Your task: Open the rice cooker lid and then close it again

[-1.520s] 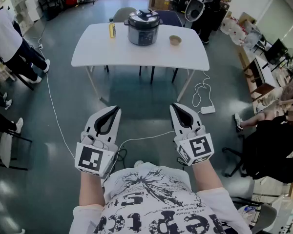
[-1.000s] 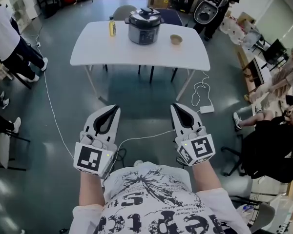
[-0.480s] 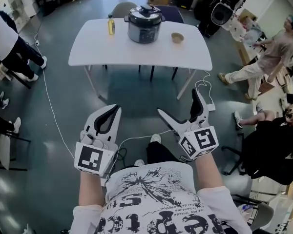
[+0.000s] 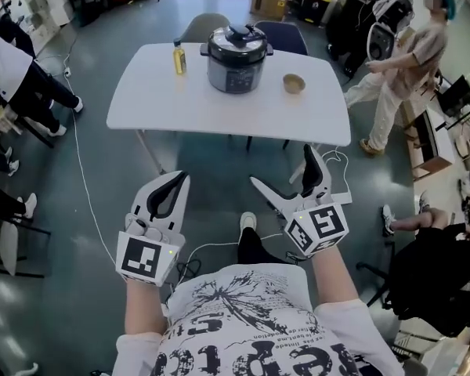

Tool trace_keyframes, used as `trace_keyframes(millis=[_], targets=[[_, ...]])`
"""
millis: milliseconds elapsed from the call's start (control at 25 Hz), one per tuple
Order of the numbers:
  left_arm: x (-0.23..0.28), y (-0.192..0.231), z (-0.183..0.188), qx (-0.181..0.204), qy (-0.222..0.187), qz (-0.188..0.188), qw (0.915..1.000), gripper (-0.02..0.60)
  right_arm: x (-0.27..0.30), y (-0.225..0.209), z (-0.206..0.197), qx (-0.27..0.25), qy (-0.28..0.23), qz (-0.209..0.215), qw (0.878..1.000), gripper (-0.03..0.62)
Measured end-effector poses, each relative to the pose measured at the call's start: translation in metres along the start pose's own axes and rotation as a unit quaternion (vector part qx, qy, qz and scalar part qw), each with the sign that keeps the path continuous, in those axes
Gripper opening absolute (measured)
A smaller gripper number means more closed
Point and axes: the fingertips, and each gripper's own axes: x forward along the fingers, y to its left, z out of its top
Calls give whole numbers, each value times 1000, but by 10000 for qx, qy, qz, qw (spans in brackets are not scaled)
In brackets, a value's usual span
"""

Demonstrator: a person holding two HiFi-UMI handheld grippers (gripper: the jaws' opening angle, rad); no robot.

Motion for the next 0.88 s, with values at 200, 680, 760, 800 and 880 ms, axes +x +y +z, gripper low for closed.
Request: trace_keyframes(millis=[200,680,760,800,880], targets=[[111,32,3,74,40,177,9998,14,78,-90,7,-40,125,204,9997,591],[329,90,5,-58,149,532,9985,14,227,-267,6,-65,694,665,9953,580],[347,106,-4,-64,194,526,9984,14,251,-276,0,-54,789,696,9944,578],[356,115,-7,-62,197,520,9984,14,264,-279,-2,-75,837,707,9940,579],[373,132,-10,-57,164,488,9987,14,289,-285,-6,-113,924,718,9931,578]])
